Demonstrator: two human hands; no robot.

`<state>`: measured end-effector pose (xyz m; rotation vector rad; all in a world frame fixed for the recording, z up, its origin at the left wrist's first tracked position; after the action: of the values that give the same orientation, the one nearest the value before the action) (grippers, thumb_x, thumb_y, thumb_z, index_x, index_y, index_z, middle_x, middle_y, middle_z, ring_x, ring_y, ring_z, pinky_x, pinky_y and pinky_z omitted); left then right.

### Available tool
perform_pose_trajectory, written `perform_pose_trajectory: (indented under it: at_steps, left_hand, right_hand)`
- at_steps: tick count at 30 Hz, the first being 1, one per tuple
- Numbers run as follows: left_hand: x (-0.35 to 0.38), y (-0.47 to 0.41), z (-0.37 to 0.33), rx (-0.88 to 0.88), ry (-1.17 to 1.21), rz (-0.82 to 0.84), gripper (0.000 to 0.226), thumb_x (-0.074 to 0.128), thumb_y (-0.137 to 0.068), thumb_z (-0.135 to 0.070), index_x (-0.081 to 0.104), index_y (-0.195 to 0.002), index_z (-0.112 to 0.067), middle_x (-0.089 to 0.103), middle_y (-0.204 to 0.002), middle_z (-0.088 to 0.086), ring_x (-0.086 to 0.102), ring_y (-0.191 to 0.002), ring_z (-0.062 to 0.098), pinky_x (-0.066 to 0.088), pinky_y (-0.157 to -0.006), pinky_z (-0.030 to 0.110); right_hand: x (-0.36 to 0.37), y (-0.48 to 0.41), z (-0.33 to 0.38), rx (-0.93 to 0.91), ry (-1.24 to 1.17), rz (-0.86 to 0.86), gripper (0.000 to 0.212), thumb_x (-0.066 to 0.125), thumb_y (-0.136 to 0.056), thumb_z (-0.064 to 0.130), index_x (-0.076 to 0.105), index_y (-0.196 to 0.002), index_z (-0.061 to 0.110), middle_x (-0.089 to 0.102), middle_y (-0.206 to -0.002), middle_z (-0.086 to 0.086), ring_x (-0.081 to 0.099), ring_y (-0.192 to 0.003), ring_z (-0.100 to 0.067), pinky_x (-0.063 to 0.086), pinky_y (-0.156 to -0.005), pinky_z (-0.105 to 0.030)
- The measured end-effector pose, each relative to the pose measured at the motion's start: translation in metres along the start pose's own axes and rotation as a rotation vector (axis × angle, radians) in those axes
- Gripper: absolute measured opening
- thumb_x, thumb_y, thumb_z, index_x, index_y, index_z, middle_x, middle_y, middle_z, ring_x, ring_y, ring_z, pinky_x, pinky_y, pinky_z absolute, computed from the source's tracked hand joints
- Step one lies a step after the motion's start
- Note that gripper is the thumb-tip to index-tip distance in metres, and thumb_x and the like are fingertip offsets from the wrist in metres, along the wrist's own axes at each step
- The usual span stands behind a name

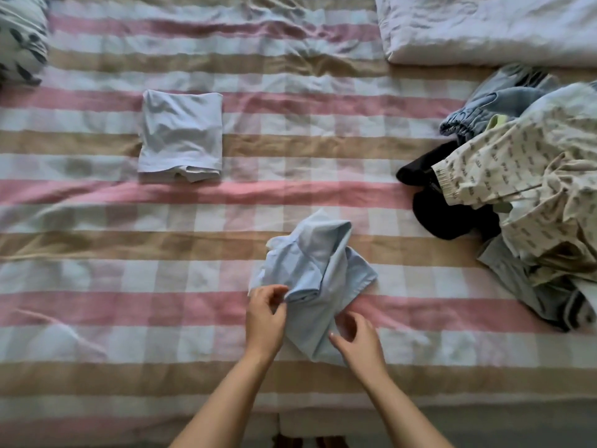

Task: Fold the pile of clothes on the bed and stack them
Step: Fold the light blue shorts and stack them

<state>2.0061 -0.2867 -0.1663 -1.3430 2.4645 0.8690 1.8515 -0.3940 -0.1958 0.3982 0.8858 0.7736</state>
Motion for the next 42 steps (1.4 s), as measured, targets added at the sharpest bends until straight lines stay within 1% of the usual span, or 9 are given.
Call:
perform_pose_trajectory:
  at_steps: [5, 9, 17, 24, 28, 31, 36, 39, 42]
  left_hand:
    - [0.015, 0.04, 0.036, -0.276, 0.005, -0.117, 0.067, 0.072, -0.071, 0.002, 0.04, -0.13, -0.005, 0.041, -0.126, 0.015, 0.043, -0.114, 0.024, 0.032, -0.098, 0.027]
    - [0.019, 0.034, 0.024, -0.417, 0.41, -0.103, 0.081, 0.065, -0.078, 0.008, 0.019, -0.142, -0.011, 0.05, -0.125, 0.019, 0.056, -0.096, 0.019, 0.048, -0.092, 0.04]
    - [0.026, -0.001, -0.05, 0.026, 0.353, 0.105, 0.048, 0.052, -0.081, 0.016, 0.055, -0.118, -0.014, 0.063, -0.112, 0.005, 0.061, -0.096, 0.006, 0.049, -0.085, 0.016]
    - [0.03, -0.019, -0.043, 0.124, 0.11, 0.098, 0.055, 0.049, -0.077, 0.017, 0.053, -0.126, -0.009, 0.05, -0.132, 0.001, 0.046, -0.125, 0.013, 0.037, -0.105, 0.021]
    - [0.032, -0.026, -0.04, 0.303, -0.119, 0.166, 0.06, 0.052, -0.07, 0.021, 0.053, -0.125, -0.003, 0.042, -0.138, 0.008, 0.036, -0.131, 0.016, 0.026, -0.107, 0.011]
    - [0.038, -0.029, -0.03, 0.421, -0.391, 0.261, 0.057, 0.07, -0.071, 0.0, 0.054, -0.126, -0.004, 0.04, -0.142, 0.015, 0.033, -0.134, 0.029, 0.031, -0.109, 0.036]
    - [0.037, -0.043, -0.039, 0.454, -0.635, 0.164, 0.023, 0.061, -0.07, -0.021, 0.07, -0.086, -0.007, 0.063, -0.118, 0.015, 0.055, -0.113, 0.037, 0.046, -0.087, 0.046]
    - [0.025, -0.054, -0.048, 0.53, -0.624, 0.104, 0.021, 0.055, -0.073, -0.023, 0.067, -0.073, -0.006, 0.07, -0.09, 0.01, 0.064, -0.093, 0.031, 0.043, -0.089, 0.044]
    - [0.003, -0.06, -0.063, 0.495, -0.515, 0.044, 0.012, 0.057, -0.082, -0.011, 0.065, -0.078, -0.003, 0.068, -0.078, 0.012, 0.063, -0.078, 0.031, 0.038, -0.093, 0.041]
  right_hand:
    - [0.017, 0.01, -0.004, 0.04, -0.012, 0.049, 0.015, 0.063, -0.082, 0.013, 0.064, -0.096, 0.008, 0.067, -0.094, -0.006, 0.061, -0.089, -0.022, 0.046, -0.076, -0.032]
    - [-0.008, 0.007, 0.016, -0.038, -0.317, -0.004, 0.006, 0.059, -0.088, 0.01, 0.064, -0.085, 0.009, 0.066, -0.083, -0.007, 0.059, -0.078, -0.017, 0.045, -0.07, -0.031]
    - [-0.092, -0.027, -0.019, 0.294, -0.969, -0.362, 0.014, 0.048, -0.094, 0.004, 0.058, -0.086, 0.009, 0.057, -0.079, -0.005, 0.055, -0.07, -0.016, 0.055, -0.053, -0.019]
    - [-0.119, -0.049, -0.04, 0.439, -1.422, -0.386, 0.02, 0.037, -0.098, 0.002, 0.054, -0.097, 0.012, 0.051, -0.116, -0.011, 0.056, -0.094, -0.02, 0.051, -0.09, -0.031]
    - [-0.107, -0.029, -0.03, 0.316, -0.843, -0.449, 0.04, 0.049, -0.095, 0.015, 0.041, -0.135, 0.016, 0.045, -0.133, -0.003, 0.046, -0.118, -0.02, 0.041, -0.094, -0.034]
    - [-0.086, -0.01, 0.003, -0.088, -0.272, -0.563, 0.053, 0.07, -0.08, 0.011, 0.048, -0.129, 0.008, 0.043, -0.127, -0.012, 0.041, -0.119, -0.026, 0.038, -0.098, -0.038]
    - [-0.031, -0.021, 0.044, -0.46, 0.471, -0.242, 0.067, 0.084, -0.056, 0.025, 0.061, -0.119, 0.02, 0.049, -0.132, -0.014, 0.041, -0.124, -0.033, 0.031, -0.104, -0.05]
    - [-0.037, -0.045, 0.054, -0.405, 0.502, -0.157, 0.025, 0.069, -0.072, 0.019, 0.069, -0.096, 0.022, 0.059, -0.121, -0.002, 0.043, -0.126, -0.023, 0.009, -0.111, -0.047]
    - [-0.071, -0.055, 0.071, -0.384, 0.303, -0.188, 0.017, 0.058, -0.079, 0.029, 0.067, -0.08, 0.015, 0.069, -0.079, -0.005, 0.062, -0.086, -0.029, 0.026, -0.103, -0.042]
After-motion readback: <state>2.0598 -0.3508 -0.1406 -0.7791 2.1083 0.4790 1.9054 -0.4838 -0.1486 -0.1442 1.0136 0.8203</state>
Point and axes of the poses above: each hand's wrist, its own y-axis away from the middle knuckle, its own x-axis out of the palm, z = x × y, the point moved 4 cm from there along -y, towards the middle knuckle
